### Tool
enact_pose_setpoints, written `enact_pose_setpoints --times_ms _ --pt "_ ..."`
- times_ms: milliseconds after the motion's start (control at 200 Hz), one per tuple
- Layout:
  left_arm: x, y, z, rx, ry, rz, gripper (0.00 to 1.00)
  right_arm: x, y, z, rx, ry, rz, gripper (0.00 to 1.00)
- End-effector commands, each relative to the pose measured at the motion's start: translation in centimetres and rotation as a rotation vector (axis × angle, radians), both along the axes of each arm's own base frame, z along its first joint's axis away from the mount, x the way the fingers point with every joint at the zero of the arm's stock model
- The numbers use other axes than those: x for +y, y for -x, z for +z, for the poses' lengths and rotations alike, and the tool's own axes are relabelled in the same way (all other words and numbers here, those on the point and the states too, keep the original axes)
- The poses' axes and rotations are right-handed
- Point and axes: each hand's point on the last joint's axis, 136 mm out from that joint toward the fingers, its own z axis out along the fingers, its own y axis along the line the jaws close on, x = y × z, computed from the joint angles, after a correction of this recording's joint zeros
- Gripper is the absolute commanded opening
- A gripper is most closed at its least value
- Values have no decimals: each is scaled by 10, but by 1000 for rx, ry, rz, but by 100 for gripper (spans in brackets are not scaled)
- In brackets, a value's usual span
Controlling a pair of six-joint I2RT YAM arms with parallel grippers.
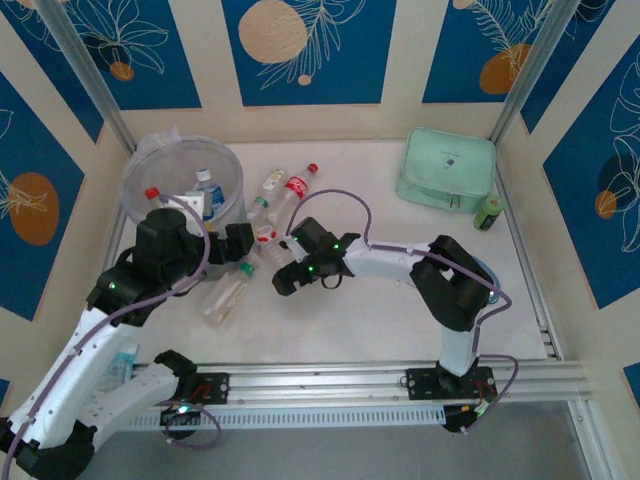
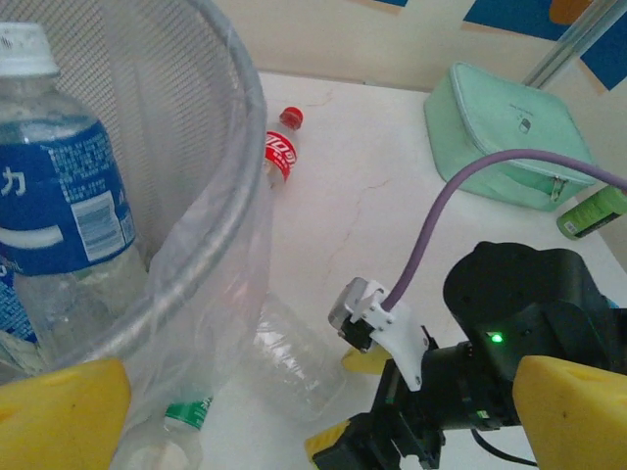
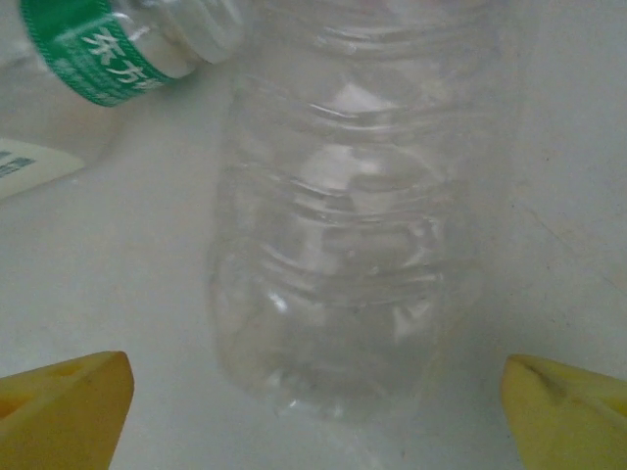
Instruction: Put the plastic bottles in the bin
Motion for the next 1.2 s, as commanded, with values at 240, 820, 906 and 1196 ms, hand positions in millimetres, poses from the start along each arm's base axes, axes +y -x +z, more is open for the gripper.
enact_pose_setpoints --times_ms 240,820,906,1196 --pt "0 1 23 -49 86 26 100 0 -8 10 -53 -12 -8 72" --pt "-18 -7 115 -213 183 -40 100 -50 7 75 -130 -76 -24 70" --pt "-25 -10 120 -222 200 -52 100 -38 -4 65 -110 -28 -28 85" --pt "-13 2 127 -220 161 -31 100 4 -30 21 -7 46 -60 99"
